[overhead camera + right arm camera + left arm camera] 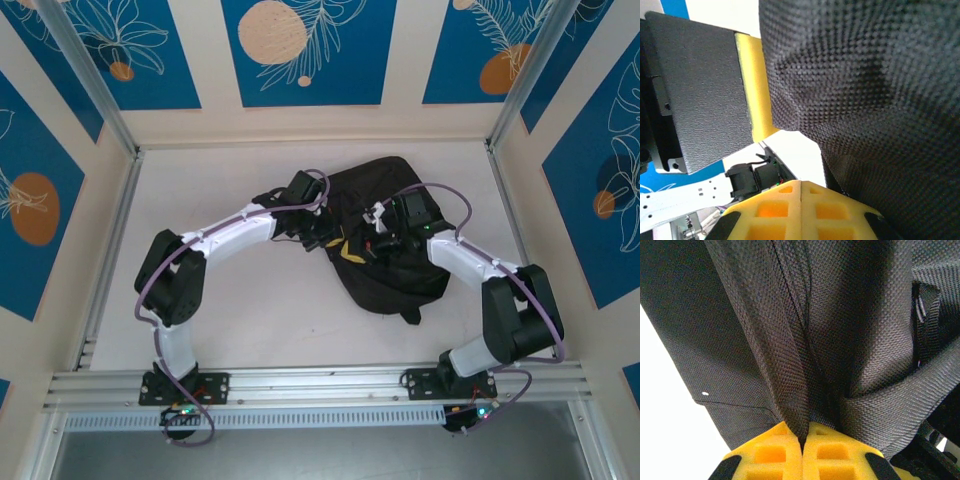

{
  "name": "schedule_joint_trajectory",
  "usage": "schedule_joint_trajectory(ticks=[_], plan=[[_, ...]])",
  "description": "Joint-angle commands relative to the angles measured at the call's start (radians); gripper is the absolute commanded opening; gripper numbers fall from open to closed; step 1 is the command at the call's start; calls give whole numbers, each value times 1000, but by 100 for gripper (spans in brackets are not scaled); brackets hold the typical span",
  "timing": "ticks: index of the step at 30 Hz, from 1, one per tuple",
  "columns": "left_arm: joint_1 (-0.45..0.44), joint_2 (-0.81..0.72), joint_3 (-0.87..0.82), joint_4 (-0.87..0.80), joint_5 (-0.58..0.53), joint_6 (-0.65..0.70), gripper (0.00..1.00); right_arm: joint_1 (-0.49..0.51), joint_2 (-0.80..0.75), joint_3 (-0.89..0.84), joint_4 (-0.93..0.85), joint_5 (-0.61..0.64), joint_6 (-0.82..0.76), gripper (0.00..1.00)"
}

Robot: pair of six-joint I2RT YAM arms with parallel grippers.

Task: Pack the student bag
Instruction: Zip the student bag at the center of the table.

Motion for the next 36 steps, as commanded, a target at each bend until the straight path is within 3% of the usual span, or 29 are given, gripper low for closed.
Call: schedule_joint_trajectory(ticks=[1, 7, 16, 23, 31, 36], plan=[[3, 13, 10, 0, 40, 21, 0, -9, -33, 39, -117, 162, -64, 10], [7, 19, 8, 10, 49, 16, 0, -5, -47, 42, -188, 248, -98, 25], [7, 35, 24, 8, 61, 15, 0, 36, 42, 84, -167, 199, -101, 29], [7, 50, 43, 9, 66, 12, 0, 63, 96, 125, -200, 211, -125, 28], [19, 42, 31, 6, 66, 19, 0, 87, -41, 138, -311, 363, -164, 18], [25, 40, 24, 9, 69, 18, 0, 121, -54, 143, -314, 366, -136, 16]])
